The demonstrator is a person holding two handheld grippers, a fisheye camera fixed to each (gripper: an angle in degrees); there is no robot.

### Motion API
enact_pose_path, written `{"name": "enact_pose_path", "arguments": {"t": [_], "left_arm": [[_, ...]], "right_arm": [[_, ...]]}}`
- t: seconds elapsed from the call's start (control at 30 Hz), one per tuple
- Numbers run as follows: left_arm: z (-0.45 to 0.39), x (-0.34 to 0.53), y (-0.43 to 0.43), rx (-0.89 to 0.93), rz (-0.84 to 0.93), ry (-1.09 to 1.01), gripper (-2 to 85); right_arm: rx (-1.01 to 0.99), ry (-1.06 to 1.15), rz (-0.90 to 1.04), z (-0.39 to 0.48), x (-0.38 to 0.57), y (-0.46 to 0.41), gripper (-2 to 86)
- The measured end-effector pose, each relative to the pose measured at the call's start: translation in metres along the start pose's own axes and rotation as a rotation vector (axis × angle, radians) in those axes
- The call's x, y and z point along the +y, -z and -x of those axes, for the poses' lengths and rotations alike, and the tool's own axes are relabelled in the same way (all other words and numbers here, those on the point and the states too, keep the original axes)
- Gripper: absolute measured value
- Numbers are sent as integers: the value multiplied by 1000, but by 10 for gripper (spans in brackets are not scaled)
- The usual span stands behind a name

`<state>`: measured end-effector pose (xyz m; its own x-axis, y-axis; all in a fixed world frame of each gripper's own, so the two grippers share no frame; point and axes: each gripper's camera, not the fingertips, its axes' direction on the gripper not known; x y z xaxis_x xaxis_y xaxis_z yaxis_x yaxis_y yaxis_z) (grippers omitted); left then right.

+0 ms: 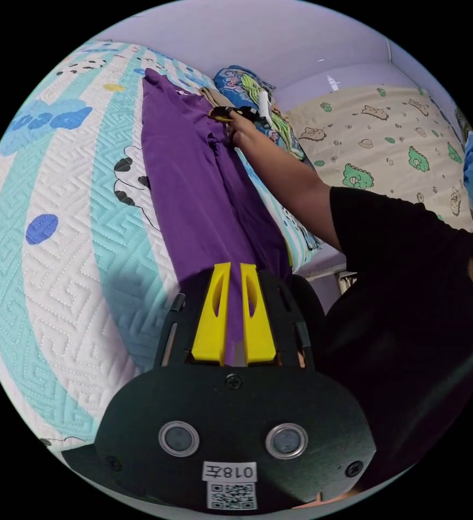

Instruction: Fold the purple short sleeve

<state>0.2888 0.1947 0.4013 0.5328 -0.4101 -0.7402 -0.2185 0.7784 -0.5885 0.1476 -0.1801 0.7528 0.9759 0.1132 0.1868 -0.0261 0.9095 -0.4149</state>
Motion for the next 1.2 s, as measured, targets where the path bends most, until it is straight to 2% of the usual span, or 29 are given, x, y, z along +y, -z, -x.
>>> {"name": "enact_pose_path", "arguments": {"t": [0.1, 0.17, 0.23, 0.37, 0.57, 0.67, 0.73, 0.8, 0.9, 1.0, 1.1, 1.2], "left_arm": [[0, 7, 8, -13, -41, 10, 41], [0, 9, 11, -19, -66, 4, 40], [-1, 10, 13, 2, -94, -13, 39], [-4, 7, 6, 33, -104, -35, 39], [-8, 7, -16, 48, -46, -62, 37], [-8, 9, -20, 48, -33, -71, 36], [-6, 11, -19, 52, -37, -69, 36], [-4, 12, -17, 59, -45, -67, 36], [-1, 14, -18, 68, -46, -62, 35], [1, 17, -22, 66, -45, -46, 35], [-2, 19, -23, 69, -50, -41, 36], [-5, 22, -21, 62, -64, -42, 37]], "right_arm": [[-95, -29, -142, -6, 8, 33, 93], [-240, 132, -215, 17, 8, 51, 91], [-319, 307, -164, 50, 2, 49, 85], [-235, 566, -68, 125, -6, 20, 84], [-202, 662, 79, 177, -28, -35, 90], [-182, 643, 132, 183, -32, -54, 87], [-202, 619, 85, 179, -30, -48, 52], [-220, 555, 23, 169, -29, -38, 19], [-213, 421, 46, 146, -29, -42, 8], [-191, 321, 94, 128, -25, -54, 12], [-206, 291, -11, 120, -20, -39, 33], [-391, 222, -101, 97, -18, -8, 85]]}}
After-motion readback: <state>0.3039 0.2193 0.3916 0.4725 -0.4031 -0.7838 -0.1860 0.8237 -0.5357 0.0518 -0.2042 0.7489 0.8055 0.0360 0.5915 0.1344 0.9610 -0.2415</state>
